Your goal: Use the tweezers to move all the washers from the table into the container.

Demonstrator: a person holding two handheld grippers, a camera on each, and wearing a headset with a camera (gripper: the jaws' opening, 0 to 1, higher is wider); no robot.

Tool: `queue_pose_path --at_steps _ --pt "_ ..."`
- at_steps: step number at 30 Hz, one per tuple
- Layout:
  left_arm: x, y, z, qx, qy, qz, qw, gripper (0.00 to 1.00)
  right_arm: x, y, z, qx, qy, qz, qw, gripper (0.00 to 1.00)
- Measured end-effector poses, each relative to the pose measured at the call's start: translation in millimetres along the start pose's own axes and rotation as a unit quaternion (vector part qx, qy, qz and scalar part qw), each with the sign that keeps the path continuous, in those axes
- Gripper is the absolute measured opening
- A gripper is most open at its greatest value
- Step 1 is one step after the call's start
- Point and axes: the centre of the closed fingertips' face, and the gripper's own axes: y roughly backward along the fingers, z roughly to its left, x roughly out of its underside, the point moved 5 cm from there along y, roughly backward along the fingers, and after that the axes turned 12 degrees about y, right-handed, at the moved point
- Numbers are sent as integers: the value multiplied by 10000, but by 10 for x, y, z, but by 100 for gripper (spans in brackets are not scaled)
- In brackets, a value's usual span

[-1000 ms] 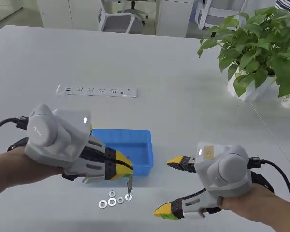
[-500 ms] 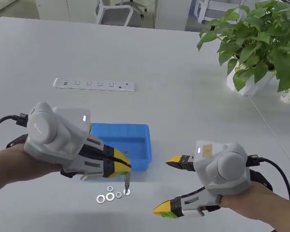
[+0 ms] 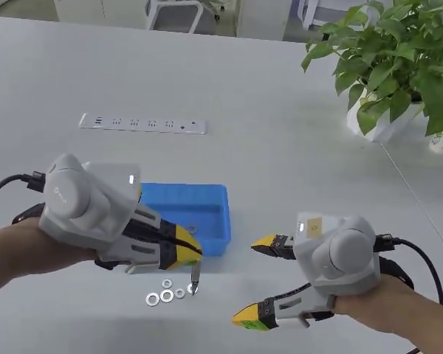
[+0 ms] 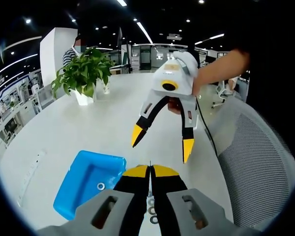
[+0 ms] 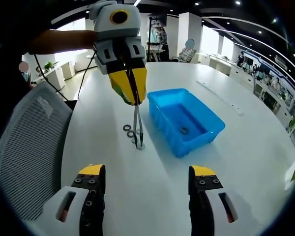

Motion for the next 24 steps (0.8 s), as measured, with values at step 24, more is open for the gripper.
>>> queue_pose_path --at_steps 24 --pt "4 -2 -36 128 -2 56 9999 5 -300 -345 0 -591 721 -251 9953 32"
